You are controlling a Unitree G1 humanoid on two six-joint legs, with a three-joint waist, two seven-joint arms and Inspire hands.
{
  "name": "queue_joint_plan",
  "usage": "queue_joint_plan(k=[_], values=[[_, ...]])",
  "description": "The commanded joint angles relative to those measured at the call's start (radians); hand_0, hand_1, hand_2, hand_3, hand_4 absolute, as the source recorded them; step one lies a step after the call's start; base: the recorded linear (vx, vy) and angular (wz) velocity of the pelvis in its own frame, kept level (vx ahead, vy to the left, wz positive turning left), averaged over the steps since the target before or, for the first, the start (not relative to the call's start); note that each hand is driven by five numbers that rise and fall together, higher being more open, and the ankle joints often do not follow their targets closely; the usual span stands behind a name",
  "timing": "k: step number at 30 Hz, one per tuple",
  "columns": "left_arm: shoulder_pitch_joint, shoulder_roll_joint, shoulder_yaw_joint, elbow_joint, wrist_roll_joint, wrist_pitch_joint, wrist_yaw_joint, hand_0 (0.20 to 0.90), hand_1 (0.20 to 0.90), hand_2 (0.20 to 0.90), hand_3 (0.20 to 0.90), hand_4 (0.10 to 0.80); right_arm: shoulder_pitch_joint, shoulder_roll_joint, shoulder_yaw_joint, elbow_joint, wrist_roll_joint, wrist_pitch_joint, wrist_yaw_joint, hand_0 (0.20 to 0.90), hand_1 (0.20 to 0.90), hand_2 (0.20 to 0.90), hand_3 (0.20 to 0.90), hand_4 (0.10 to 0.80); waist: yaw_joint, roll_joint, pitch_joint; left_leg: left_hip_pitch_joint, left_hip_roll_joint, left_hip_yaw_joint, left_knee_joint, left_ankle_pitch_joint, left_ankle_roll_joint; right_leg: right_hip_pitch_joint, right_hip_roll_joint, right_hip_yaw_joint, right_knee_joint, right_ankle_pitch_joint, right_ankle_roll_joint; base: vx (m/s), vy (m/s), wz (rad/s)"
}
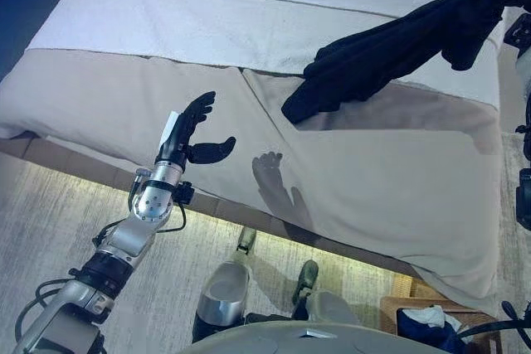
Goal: Pick up the clothes from the bed and place them into the basket
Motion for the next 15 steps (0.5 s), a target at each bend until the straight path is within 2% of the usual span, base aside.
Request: queue_joint_plan(k=[1, 6, 10, 12, 15], values=[[0.053, -0.018, -0.010, 0.018, 0.006, -0.056, 0.003, 0.900, 0.900, 0.900, 0.900, 0.800, 0.033, -0.111, 0.096, -0.128, -0.020, -0.130, -0.030, 0.300, 0.300, 0.300, 0.200, 0.100, -0.035, -0.046, -0.291, 0.060, 0.001, 0.085, 0.013, -0.149, 0.021, -0.055, 0.039, 0.063, 0.075, -0.008, -0.040, 0.014, 0.042, -0.24], [0.042, -0.018, -0.013, 0.034, 0.005, -0.057, 0.017, 0.900, 0.900, 0.900, 0.900, 0.800, -0.007, -0.160, 0.117, -0.168, -0.045, -0.123, -0.054, 0.300, 0.300, 0.300, 0.200, 0.100, -0.069, -0.055, -0.299, 0.080, 0.013, 0.120, 0.033, -0.172, 0.018, -0.045, 0.043, 0.098, 0.078, -0.011, -0.041, -0.008, 0.033, -0.19], [0.039, -0.024, -0.024, 0.055, 0.003, -0.050, 0.014, 0.900, 0.900, 0.900, 0.900, 0.800, -0.087, -0.228, 0.179, -0.176, -0.073, -0.093, -0.071, 0.300, 0.300, 0.300, 0.200, 0.100, -0.098, -0.070, -0.310, 0.085, 0.018, 0.145, 0.072, -0.191, 0.015, -0.042, 0.047, 0.135, 0.077, -0.003, -0.044, -0.025, 0.032, -0.30], [0.041, -0.029, -0.035, 0.075, 0.001, -0.057, 0.007, 0.900, 0.900, 0.900, 0.900, 0.800, -0.143, -0.251, 0.218, -0.154, -0.060, -0.087, -0.070, 0.300, 0.300, 0.300, 0.200, 0.100, -0.108, -0.078, -0.315, 0.082, 0.017, 0.142, 0.104, -0.209, 0.012, -0.043, 0.050, 0.162, 0.070, 0.003, -0.047, -0.027, 0.042, -0.37], [0.052, -0.044, -0.046, 0.098, 0.007, -0.058, 0.013, 0.900, 0.900, 0.900, 0.900, 0.800, -0.196, -0.254, 0.257, -0.139, -0.043, -0.112, -0.062, 0.300, 0.300, 0.300, 0.200, 0.100, -0.117, -0.087, -0.309, 0.075, -0.008, 0.106, 0.167, -0.250, 0.021, -0.042, 0.053, 0.221, 0.063, 0.011, -0.051, -0.006, 0.078, -0.42]])
